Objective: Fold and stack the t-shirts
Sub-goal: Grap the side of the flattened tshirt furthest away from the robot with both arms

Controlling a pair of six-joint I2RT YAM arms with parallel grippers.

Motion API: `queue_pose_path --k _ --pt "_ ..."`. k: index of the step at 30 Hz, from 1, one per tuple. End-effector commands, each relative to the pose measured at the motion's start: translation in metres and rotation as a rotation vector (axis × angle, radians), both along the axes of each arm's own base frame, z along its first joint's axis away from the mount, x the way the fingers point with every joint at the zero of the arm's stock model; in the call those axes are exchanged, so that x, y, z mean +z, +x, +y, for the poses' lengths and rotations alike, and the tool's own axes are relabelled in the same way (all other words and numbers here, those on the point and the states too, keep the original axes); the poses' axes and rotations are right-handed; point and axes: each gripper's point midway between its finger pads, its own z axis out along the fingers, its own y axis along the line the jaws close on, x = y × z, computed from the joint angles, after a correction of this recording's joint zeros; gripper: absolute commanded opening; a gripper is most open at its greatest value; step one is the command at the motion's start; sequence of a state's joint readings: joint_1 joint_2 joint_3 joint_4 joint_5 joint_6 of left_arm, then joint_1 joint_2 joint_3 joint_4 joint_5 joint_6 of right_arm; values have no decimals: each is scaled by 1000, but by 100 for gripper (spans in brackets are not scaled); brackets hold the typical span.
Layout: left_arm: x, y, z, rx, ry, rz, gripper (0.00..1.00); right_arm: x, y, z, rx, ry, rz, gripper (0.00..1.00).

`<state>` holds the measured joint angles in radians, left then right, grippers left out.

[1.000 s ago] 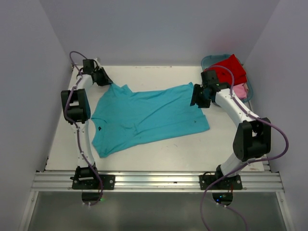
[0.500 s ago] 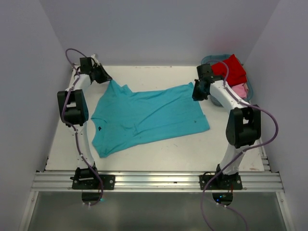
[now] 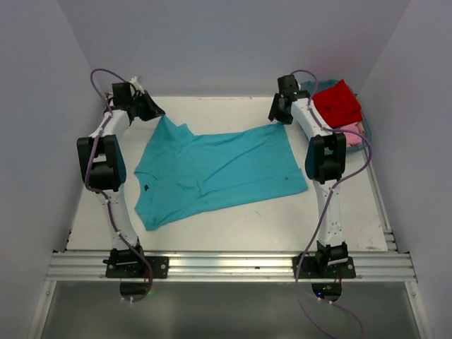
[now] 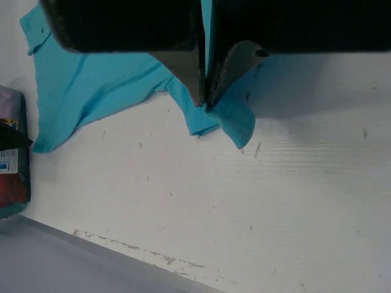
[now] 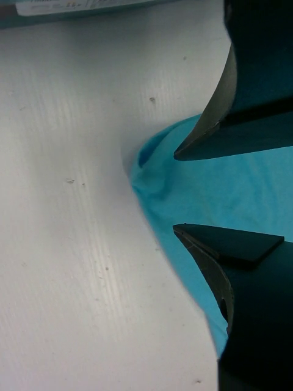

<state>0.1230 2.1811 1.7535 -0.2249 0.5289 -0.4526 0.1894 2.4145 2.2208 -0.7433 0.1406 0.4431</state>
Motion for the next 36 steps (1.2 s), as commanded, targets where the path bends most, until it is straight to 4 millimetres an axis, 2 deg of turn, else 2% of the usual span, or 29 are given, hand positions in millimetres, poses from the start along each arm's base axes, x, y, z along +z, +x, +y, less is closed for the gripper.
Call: queue_pose_path --k 1,5,12,14,15,23,25,29,33,36 --pt "31 -4 0 -16 -6 -75 6 2 13 -8 1 -35 -7 50" --pt "31 -9 -1 -20 -9 -77 6 3 27 -20 -29 -91 -45 47" --pt "25 -11 -4 -32 -23 -73 5 8 36 -33 4 -176 -76 48" --pt "23 -12 -4 -32 -27 -70 5 0 34 -35 28 -193 -48 48" --pt "22 -12 -5 -33 -29 -67 5 3 36 -37 29 -208 -52 49" --pt "20 -15 -5 -29 -30 -60 5 -35 23 -41 59 -197 49 48" --pt "21 -14 -4 -28 -26 -63 5 -38 21 -41 56 -183 60 48" --pt "16 -15 -4 -25 -28 -50 5 -42 19 -39 54 -166 66 41" --pt "10 -16 -4 -25 -28 -39 5 -47 18 -41 43 -155 75 28" --pt "7 -17 -5 -27 -28 -32 5 -51 18 -42 30 -146 77 14"
